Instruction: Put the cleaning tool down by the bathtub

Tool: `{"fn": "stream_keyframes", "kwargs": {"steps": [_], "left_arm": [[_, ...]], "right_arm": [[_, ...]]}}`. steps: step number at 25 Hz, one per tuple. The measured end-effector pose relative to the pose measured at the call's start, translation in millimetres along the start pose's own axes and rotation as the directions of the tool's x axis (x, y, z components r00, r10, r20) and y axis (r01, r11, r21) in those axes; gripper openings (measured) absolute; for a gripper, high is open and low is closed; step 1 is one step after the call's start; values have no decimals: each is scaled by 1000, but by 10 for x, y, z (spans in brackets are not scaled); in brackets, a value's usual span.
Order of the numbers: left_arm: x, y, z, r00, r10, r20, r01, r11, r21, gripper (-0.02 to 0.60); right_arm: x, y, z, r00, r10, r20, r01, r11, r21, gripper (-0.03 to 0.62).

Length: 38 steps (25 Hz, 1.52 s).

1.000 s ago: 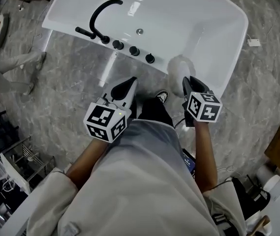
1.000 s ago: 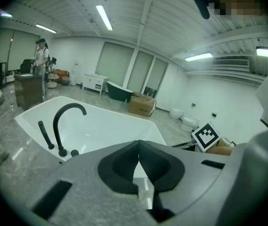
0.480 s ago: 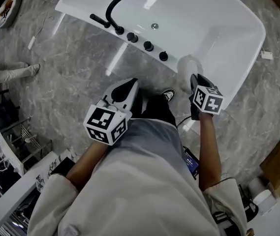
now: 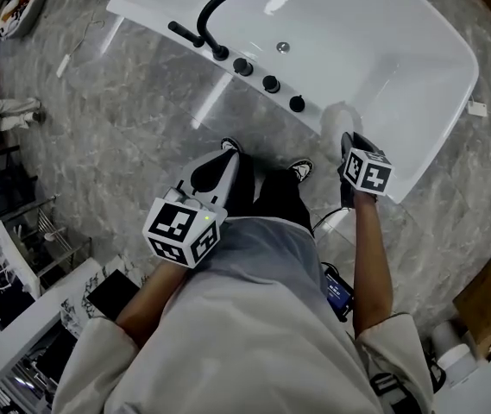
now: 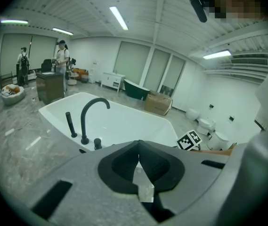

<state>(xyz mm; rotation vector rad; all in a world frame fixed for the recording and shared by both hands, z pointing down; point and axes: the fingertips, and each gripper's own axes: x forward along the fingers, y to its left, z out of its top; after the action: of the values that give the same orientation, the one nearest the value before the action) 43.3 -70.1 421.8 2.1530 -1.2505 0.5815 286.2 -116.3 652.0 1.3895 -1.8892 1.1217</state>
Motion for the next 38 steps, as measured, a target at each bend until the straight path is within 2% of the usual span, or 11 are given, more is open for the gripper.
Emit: {"fn": "stream_keyframes", "kwargs": {"steps": [17, 23, 31, 34, 38], "left_arm": [[13, 27, -11, 1000, 11, -9, -11, 1000, -3, 5], [1, 8, -18, 1000, 6, -13, -6, 1000, 3, 5], [4, -20, -32, 1000, -1, -9, 1, 1000, 5, 5], [-9, -20, -42, 1000, -3, -5, 3, 1000, 4, 5], [-20, -16, -20, 1000, -10, 2, 10, 1000, 3, 5]], "right_arm": [[384, -115, -193, 996, -58, -72, 57, 998, -13, 75], [438, -119, -202, 994, -73, -75, 70, 997, -37, 75], [446, -161, -212, 992, -83, -94, 81, 996, -21, 77], [427, -163, -211, 992, -86, -89, 85, 996, -9, 126], [393, -138, -204, 992, -88, -86, 87, 996, -8, 133]]}}
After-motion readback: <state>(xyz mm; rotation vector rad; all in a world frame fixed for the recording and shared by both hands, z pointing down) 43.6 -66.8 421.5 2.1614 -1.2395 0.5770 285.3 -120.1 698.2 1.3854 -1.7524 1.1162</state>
